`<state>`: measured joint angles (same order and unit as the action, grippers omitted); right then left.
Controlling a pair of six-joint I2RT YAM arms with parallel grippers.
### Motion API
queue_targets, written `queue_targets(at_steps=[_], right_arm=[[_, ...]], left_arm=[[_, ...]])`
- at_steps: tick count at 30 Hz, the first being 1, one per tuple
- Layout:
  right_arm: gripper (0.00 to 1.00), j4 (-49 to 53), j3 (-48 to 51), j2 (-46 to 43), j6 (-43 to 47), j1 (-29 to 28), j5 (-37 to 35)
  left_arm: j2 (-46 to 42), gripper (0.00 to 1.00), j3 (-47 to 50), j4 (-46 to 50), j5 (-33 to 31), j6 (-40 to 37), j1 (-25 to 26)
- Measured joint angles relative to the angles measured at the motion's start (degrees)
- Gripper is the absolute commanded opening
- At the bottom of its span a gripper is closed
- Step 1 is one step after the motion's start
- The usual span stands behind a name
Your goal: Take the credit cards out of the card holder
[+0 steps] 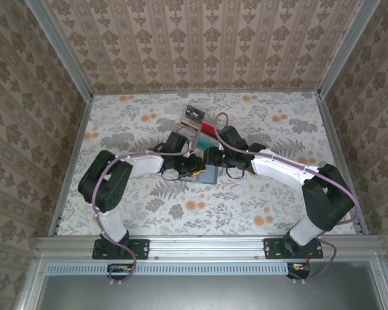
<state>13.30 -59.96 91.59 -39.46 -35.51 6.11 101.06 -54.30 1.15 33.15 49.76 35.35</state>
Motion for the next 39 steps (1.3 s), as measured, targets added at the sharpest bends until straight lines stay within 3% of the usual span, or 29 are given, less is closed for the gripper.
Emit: queue_targets(at_steps=[5, 9, 28, 39], right_arm=[[0.41, -2.82, -1.62, 6.95, -1.55, -0.02, 5.81], [0.37, -4.72, -2.47, 11.91, -4.66, -0.09, 8.94], [0.21, -8.35, -5.77, 20.09, -14.53, -0.17, 12.61], [0.21, -8.98, -6.32, 20.57, -13.88, -0.17, 13.9]], left_arm=[[-8.98, 0.27, 1.25, 3.89, -1.51, -3.39, -5.33], [-10.56, 0.23, 3.1, 5.77, -3.06, -4.83, -8.59], [-0.98, 0.1, 1.73, 10.12, -6.23, -6.51, -8.68], [0.15, 0.08, 0.9, 10.14, -7.23, -6.51, -8.0]])
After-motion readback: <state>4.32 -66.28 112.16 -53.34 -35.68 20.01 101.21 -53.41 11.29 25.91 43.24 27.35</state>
